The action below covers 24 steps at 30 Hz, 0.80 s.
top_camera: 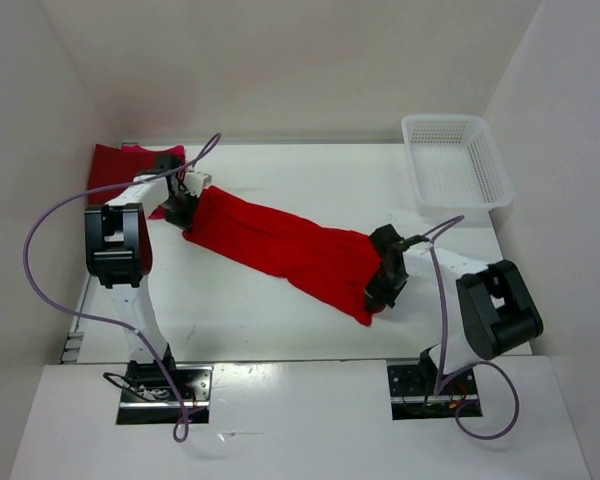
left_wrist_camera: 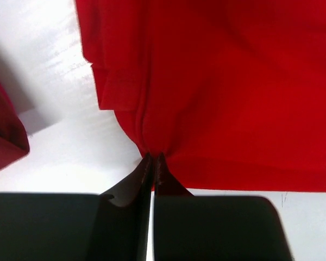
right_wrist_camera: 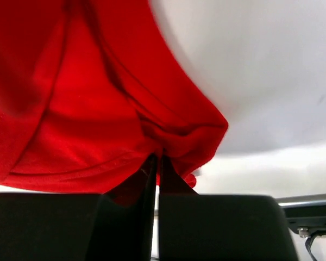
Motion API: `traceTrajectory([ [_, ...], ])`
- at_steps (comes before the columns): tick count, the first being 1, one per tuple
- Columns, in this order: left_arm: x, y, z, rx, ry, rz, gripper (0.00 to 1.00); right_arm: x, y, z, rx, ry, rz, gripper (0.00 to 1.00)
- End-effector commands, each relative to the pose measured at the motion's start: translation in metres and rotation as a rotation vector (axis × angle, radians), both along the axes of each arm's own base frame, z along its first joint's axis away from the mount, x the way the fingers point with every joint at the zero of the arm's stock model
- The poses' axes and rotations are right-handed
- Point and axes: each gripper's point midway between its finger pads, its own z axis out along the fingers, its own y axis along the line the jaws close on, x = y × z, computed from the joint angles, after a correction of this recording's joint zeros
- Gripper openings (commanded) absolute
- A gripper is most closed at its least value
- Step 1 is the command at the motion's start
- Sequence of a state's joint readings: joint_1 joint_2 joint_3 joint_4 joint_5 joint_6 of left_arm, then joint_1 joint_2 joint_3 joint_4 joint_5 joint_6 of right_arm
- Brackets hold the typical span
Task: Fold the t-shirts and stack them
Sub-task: Fold the other side of the tshirt into a rectangle
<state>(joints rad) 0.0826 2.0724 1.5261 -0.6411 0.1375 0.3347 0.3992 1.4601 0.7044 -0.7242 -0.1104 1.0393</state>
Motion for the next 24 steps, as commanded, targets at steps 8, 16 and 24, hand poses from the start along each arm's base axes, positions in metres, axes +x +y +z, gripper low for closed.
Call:
traceTrajectory([
  [8,-0.069,0.012,0.003,0.067,0.121,-0.031,0.0,0.112,-0.075,0.015,-0.138,-0.182,-0.006,0.0],
  [16,-0.113,0.012,0.022,0.085,0.162,-0.046,0.61,0.132,-0.104,0.035,-0.211,-0.213,0.034,0.47],
  [24,-0.086,0.032,0.095,0.195,-0.031,0.044,0.83,0.123,-0.108,0.067,-0.228,-0.268,0.024,0.61],
])
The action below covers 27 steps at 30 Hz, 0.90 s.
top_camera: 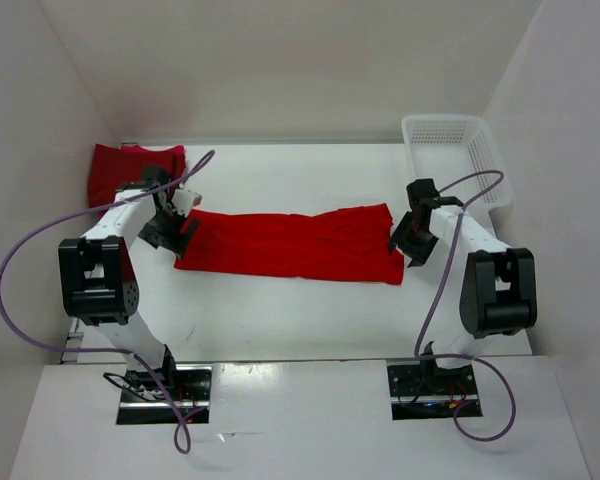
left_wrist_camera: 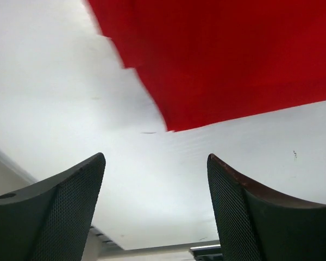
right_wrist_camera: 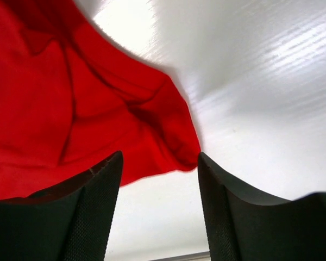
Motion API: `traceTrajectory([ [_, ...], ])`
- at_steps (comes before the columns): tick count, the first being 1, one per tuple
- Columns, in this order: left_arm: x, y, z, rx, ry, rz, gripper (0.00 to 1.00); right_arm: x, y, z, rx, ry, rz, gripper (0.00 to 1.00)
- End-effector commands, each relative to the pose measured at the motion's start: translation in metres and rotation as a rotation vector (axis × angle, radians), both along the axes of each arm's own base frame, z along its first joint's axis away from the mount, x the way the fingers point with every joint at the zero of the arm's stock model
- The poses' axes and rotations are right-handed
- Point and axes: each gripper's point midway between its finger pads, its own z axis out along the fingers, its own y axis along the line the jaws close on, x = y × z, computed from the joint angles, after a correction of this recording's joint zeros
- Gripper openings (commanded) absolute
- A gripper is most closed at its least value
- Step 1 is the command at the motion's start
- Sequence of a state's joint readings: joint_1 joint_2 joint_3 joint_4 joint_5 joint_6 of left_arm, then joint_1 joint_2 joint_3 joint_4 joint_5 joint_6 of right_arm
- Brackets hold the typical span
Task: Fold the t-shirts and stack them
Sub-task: Fold the other side of the tshirt into a rectangle
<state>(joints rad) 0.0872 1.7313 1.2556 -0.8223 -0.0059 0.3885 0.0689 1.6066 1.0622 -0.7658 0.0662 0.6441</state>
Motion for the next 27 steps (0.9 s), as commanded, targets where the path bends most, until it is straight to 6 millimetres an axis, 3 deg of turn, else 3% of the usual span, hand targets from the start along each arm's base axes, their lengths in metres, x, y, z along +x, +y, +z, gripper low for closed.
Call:
traceTrajectory([
  [1,0.03,0.013,0.064,0.057,-0.192,0.04,0.83,-0.006,-0.009,0.028,-0.033,-0.064,-0.007,0.63],
  [3,0.058,0.001,0.105,0.033,-0.328,-0.034,0.83,-0.016,-0.009,0.024,-0.027,-0.052,-0.029,0.65],
  [6,0.087,-0.059,0.153,0.02,-0.522,-0.29,0.84,-0.015,-0.006,0.025,-0.008,-0.067,-0.05,0.68],
  [7,0.09,-0.101,0.165,0.004,-0.576,-0.405,0.85,-0.01,-0.009,0.023,-0.008,-0.076,-0.059,0.68],
  [9,0.095,-0.153,0.181,-0.048,-0.673,-0.574,0.86,-0.008,-0.006,0.018,0.04,-0.075,-0.093,0.68],
  [10,0.089,-0.192,0.178,-0.087,-0.67,-0.664,0.88,-0.008,-0.006,0.012,0.077,-0.077,-0.115,0.68],
  [15,0.102,-0.263,0.147,-0.102,-0.68,-0.768,0.88,-0.02,0.003,-0.01,0.172,-0.051,-0.171,0.69],
  [18,0.087,-0.315,0.139,-0.162,-0.683,-0.905,0.88,-0.025,0.002,-0.015,0.165,-0.045,-0.193,0.7],
  [19,0.074,-0.346,0.133,-0.18,-0.681,-0.98,0.88,-0.025,-0.001,-0.015,0.15,-0.047,-0.197,0.71],
  [22,0.049,-0.396,0.124,-0.163,-0.705,-1.15,0.88,-0.022,-0.005,-0.015,0.132,-0.059,-0.226,0.73],
  [23,0.033,-0.42,0.112,-0.161,-0.697,-1.215,0.88,-0.022,-0.014,-0.021,0.119,-0.053,-0.254,0.73],
  [27,0.029,-0.455,0.1,-0.23,-0.7,-1.26,0.88,-0.024,-0.018,-0.029,0.126,-0.034,-0.262,0.73],
])
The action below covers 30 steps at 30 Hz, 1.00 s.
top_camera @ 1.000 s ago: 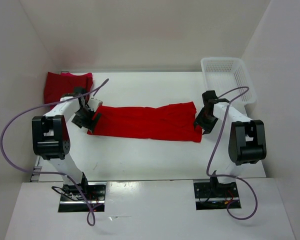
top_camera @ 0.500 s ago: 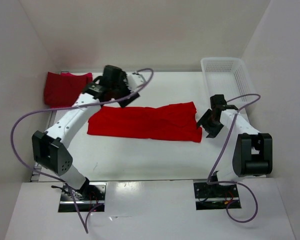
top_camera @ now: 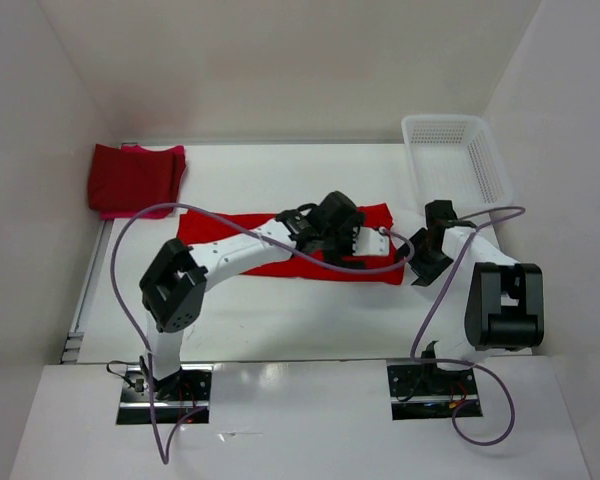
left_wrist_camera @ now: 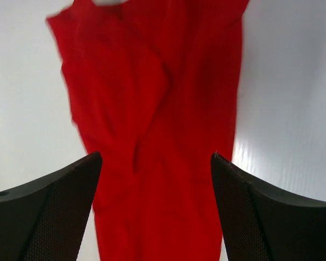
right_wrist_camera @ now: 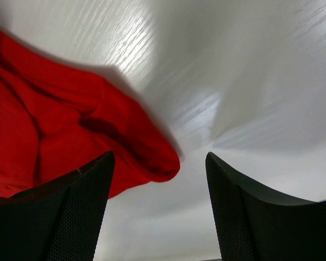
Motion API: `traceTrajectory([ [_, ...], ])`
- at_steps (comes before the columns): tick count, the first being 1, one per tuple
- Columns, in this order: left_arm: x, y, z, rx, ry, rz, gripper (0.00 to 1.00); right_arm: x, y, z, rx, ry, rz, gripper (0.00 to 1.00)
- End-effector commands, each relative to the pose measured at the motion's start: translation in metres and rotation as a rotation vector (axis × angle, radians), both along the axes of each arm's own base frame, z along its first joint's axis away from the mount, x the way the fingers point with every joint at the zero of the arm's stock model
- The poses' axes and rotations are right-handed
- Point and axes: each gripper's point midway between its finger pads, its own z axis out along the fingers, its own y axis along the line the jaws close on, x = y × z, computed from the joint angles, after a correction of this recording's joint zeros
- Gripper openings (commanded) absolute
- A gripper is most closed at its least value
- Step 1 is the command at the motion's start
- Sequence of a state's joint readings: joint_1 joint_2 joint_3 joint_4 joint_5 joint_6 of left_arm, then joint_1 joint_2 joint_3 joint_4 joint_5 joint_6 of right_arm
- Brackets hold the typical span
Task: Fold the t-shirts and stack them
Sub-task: Fold the other side of the tshirt into a rectangle
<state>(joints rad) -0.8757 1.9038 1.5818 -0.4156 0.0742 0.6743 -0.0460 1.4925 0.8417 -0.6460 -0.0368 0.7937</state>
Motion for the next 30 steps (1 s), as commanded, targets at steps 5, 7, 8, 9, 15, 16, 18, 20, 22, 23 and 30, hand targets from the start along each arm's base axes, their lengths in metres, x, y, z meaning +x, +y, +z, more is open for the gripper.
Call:
traceTrajectory([
  [5,0.031,-0.051,0.0,-0.119,-0.045,-0.055,0.88,0.006,-0.003,-0.014,0.007,-0.009,-0.035,0.73],
  [7,0.039,-0.061,-0.008,-0.122,-0.048,-0.055,0.86,0.005,-0.003,-0.018,0.005,0.003,-0.025,0.73],
  [8,0.041,-0.064,-0.011,-0.122,-0.047,-0.055,0.84,0.003,-0.007,-0.02,0.002,0.011,-0.025,0.73],
  [9,0.041,-0.067,-0.014,-0.118,-0.044,-0.075,0.83,0.003,-0.007,-0.02,0.002,0.012,-0.025,0.73],
  [15,0.028,-0.071,-0.04,-0.061,0.028,-0.17,0.69,0.005,-0.013,-0.02,-0.003,0.002,-0.029,0.73],
  [16,0.025,-0.071,-0.047,-0.053,0.048,-0.177,0.69,0.006,-0.014,-0.02,0.006,0.001,-0.036,0.73],
  [18,0.016,-0.07,-0.057,-0.038,0.086,-0.218,0.69,0.006,-0.014,-0.02,0.006,0.001,-0.036,0.73],
  [20,0.012,-0.072,-0.054,-0.051,0.102,-0.236,0.69,0.006,-0.017,-0.02,0.006,0.001,-0.045,0.73],
  [22,0.008,-0.072,-0.055,-0.05,0.119,-0.245,0.69,0.005,-0.015,-0.019,0.012,0.0,-0.033,0.73],
  [23,0.008,-0.071,-0.061,-0.042,0.127,-0.244,0.71,0.005,-0.015,-0.019,0.012,0.0,-0.033,0.73],
  [30,0.032,-0.085,-0.052,-0.082,0.053,-0.178,0.67,0.004,-0.014,-0.021,0.019,0.008,-0.022,0.73],
])
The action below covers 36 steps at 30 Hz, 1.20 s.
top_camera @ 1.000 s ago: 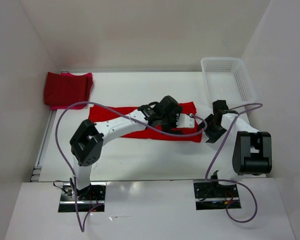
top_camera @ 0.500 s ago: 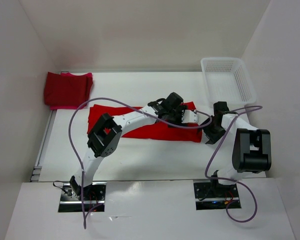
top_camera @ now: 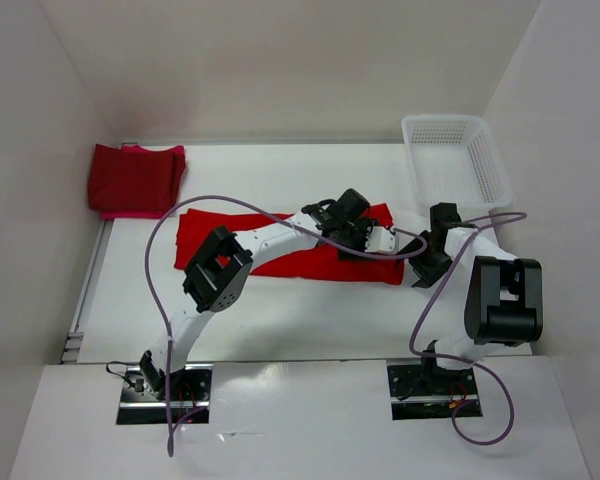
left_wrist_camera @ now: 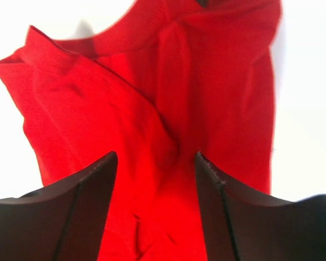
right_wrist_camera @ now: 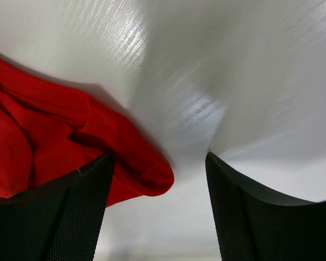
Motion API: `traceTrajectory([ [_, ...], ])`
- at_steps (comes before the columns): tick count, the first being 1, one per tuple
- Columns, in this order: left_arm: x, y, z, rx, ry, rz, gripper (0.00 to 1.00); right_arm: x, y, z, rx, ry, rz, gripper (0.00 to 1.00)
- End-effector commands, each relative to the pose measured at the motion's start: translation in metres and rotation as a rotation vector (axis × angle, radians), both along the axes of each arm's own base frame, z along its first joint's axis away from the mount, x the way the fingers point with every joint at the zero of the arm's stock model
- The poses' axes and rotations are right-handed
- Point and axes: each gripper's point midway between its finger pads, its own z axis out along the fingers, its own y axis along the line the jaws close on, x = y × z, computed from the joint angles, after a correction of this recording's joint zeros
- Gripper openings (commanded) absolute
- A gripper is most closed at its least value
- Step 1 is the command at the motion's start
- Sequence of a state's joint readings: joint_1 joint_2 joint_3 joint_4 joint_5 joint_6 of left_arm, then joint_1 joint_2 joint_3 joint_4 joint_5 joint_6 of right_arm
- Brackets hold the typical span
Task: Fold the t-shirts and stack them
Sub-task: Fold the other side of the tshirt into a rectangle
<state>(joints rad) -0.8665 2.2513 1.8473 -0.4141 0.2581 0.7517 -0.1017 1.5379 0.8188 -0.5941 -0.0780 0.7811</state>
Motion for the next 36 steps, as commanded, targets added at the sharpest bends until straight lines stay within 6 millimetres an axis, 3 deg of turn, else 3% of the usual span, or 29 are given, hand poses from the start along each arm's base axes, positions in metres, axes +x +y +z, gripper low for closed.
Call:
traceTrajectory([
  [1,0.013,-0.022,0.021,-0.081,-0.048,-0.004,0.65,0.003,-0.005,-0.007,-0.018,-0.005,0.011,0.73],
  [7,0.014,-0.023,0.024,-0.073,-0.054,-0.014,0.57,0.003,-0.005,-0.007,-0.018,-0.005,0.011,0.73],
  [15,0.003,-0.014,0.001,-0.015,-0.001,-0.045,0.57,0.003,-0.008,-0.007,-0.021,-0.005,0.01,0.73],
  [21,0.013,-0.017,-0.009,-0.009,-0.023,-0.012,0.57,0.003,-0.007,-0.007,-0.012,-0.006,0.013,0.73],
  [24,0.017,-0.015,-0.016,0.007,-0.026,0.011,0.49,0.007,-0.007,-0.002,-0.014,-0.026,0.012,0.73],
  [30,0.018,-0.017,-0.007,-0.001,-0.013,0.029,0.26,0.007,-0.007,-0.002,-0.014,-0.026,0.012,0.73],
  [33,0.02,-0.023,0.01,-0.033,-0.005,0.046,0.25,0.007,-0.007,-0.002,-0.014,-0.026,0.012,0.73],
  [36,0.019,-0.026,0.018,-0.051,0.007,0.055,0.34,0.007,-0.007,-0.002,-0.017,-0.026,0.021,0.73],
])
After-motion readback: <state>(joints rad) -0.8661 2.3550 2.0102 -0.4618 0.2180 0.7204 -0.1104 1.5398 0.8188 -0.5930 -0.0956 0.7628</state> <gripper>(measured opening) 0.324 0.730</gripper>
